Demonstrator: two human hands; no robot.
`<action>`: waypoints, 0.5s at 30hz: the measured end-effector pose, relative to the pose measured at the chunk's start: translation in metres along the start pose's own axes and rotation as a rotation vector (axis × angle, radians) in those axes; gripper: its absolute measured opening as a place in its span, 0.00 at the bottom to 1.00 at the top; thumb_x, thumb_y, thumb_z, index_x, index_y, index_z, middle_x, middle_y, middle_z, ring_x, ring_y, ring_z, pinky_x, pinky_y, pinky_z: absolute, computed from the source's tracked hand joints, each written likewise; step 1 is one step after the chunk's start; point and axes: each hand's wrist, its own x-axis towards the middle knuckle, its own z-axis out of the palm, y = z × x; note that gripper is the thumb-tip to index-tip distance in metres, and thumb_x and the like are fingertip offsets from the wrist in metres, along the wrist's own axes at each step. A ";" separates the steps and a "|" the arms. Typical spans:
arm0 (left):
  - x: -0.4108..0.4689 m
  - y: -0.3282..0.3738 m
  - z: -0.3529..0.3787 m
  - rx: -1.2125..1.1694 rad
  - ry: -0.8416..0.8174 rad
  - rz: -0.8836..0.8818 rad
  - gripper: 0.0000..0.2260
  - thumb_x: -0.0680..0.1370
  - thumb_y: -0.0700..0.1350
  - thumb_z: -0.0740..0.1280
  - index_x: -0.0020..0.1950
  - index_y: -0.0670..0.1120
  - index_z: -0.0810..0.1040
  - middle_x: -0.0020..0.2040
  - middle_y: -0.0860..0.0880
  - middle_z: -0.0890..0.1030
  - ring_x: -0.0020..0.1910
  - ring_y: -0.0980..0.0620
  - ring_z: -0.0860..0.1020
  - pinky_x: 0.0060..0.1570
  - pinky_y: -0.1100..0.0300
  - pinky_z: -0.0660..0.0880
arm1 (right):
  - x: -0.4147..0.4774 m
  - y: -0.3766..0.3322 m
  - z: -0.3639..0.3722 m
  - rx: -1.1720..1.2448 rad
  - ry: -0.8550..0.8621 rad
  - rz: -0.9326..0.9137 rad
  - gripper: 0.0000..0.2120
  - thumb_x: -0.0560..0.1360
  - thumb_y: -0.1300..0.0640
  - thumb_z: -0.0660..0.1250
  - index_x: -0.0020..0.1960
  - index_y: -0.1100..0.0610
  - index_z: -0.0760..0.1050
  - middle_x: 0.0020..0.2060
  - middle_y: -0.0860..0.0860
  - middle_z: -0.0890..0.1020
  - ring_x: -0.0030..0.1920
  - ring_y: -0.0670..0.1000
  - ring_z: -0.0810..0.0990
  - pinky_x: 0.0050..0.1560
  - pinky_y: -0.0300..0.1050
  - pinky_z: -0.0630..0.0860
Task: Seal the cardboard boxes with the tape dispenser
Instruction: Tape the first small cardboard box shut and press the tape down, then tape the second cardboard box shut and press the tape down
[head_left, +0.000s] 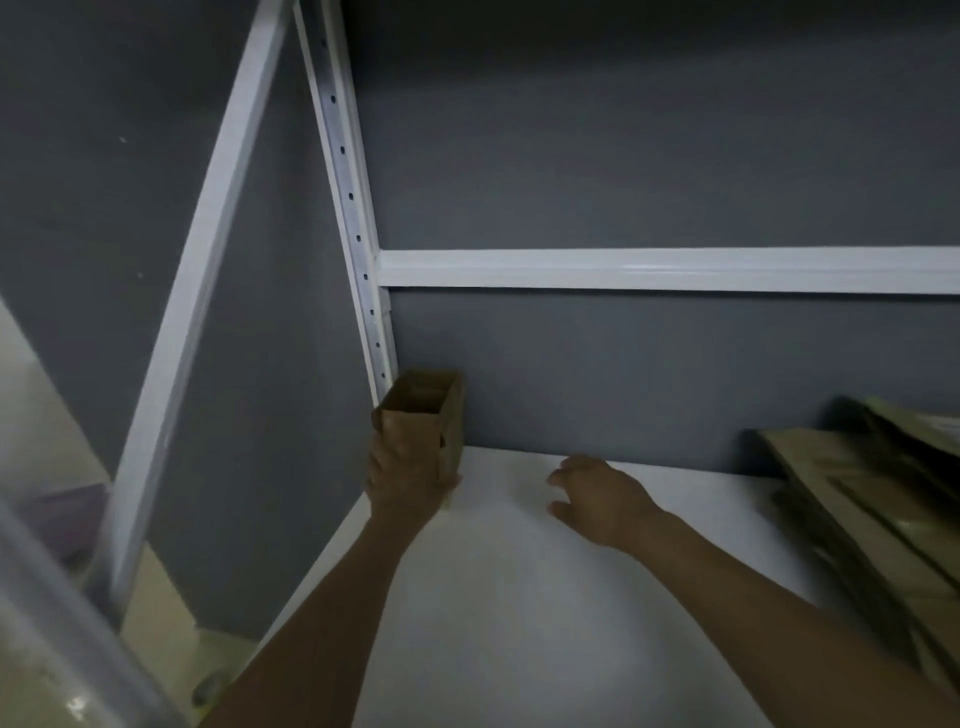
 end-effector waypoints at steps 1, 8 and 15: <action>-0.005 0.003 -0.002 0.004 -0.010 0.052 0.45 0.68 0.61 0.72 0.77 0.43 0.56 0.73 0.37 0.59 0.71 0.35 0.62 0.68 0.40 0.64 | -0.013 0.002 -0.003 -0.007 0.018 0.014 0.25 0.81 0.46 0.57 0.75 0.53 0.62 0.74 0.54 0.62 0.72 0.53 0.63 0.69 0.47 0.64; -0.087 0.079 0.006 0.313 -0.036 0.466 0.33 0.80 0.61 0.59 0.78 0.44 0.54 0.78 0.42 0.57 0.76 0.42 0.55 0.75 0.49 0.55 | -0.113 0.043 -0.036 -0.088 0.172 0.201 0.21 0.79 0.45 0.59 0.69 0.54 0.70 0.67 0.55 0.70 0.66 0.55 0.70 0.64 0.49 0.70; -0.184 0.181 0.041 0.207 -0.272 0.730 0.27 0.79 0.56 0.64 0.73 0.42 0.66 0.74 0.41 0.62 0.72 0.43 0.62 0.71 0.52 0.63 | -0.211 0.123 -0.084 -0.172 0.199 0.386 0.18 0.78 0.45 0.60 0.62 0.54 0.75 0.62 0.56 0.75 0.60 0.57 0.75 0.60 0.49 0.73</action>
